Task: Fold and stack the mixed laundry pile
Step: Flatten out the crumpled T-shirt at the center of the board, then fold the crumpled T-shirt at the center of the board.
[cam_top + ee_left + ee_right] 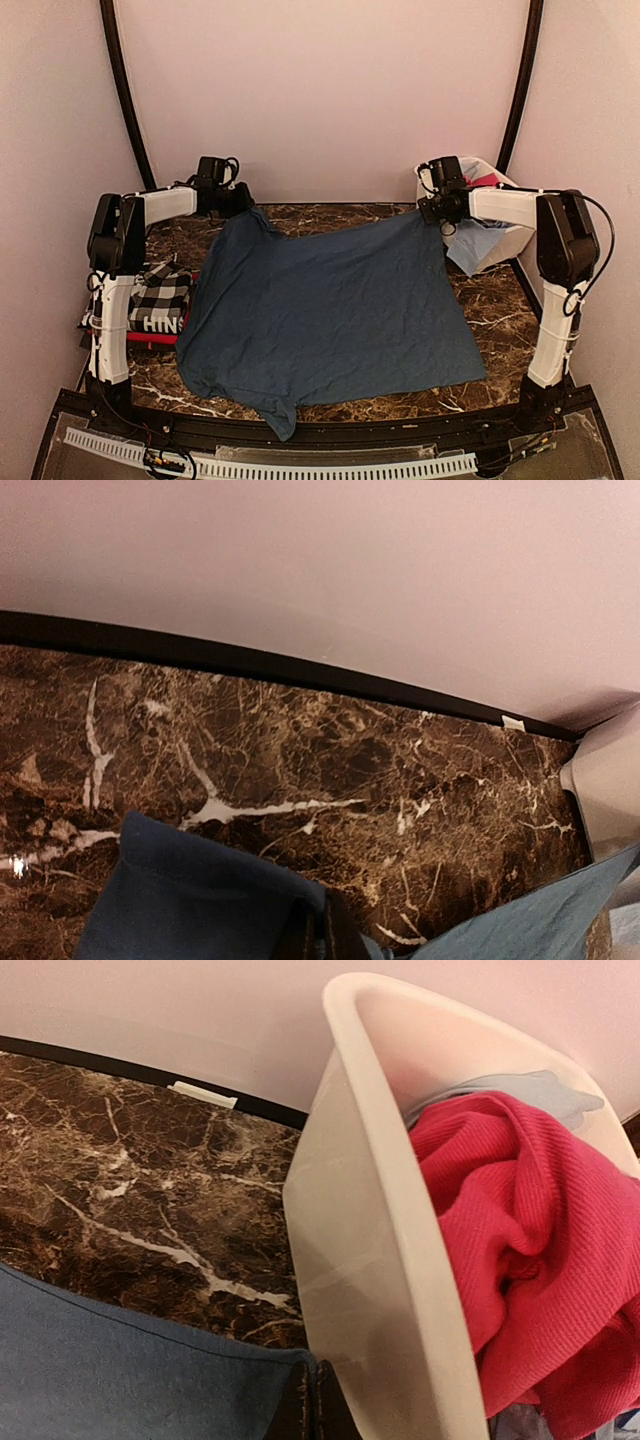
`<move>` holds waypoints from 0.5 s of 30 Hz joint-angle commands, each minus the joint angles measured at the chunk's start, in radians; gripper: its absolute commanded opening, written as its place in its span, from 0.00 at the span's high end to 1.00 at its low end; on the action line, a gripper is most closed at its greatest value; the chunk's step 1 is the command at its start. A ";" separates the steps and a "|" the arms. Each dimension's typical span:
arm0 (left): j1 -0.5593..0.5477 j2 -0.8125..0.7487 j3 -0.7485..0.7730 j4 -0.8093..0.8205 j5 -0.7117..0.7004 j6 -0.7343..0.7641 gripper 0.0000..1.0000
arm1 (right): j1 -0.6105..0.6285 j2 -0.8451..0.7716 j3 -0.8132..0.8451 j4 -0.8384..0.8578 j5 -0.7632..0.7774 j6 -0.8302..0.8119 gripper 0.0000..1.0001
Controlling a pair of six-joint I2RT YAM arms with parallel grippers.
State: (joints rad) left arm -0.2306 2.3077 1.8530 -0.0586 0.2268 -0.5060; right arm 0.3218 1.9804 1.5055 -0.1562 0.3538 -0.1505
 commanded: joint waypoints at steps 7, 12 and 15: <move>0.005 0.046 0.163 -0.009 0.087 -0.036 0.98 | -0.037 -0.028 0.013 0.017 0.013 -0.039 1.00; 0.004 0.055 0.215 -0.057 0.110 -0.027 0.99 | -0.038 -0.002 0.042 -0.004 -0.032 -0.035 1.00; 0.001 -0.005 0.167 -0.066 0.126 -0.032 0.99 | -0.038 -0.013 0.039 -0.024 -0.051 -0.034 1.00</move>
State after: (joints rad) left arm -0.2310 2.3768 2.0323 -0.0986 0.3153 -0.5335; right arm 0.2905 1.9785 1.5146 -0.1768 0.3328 -0.1825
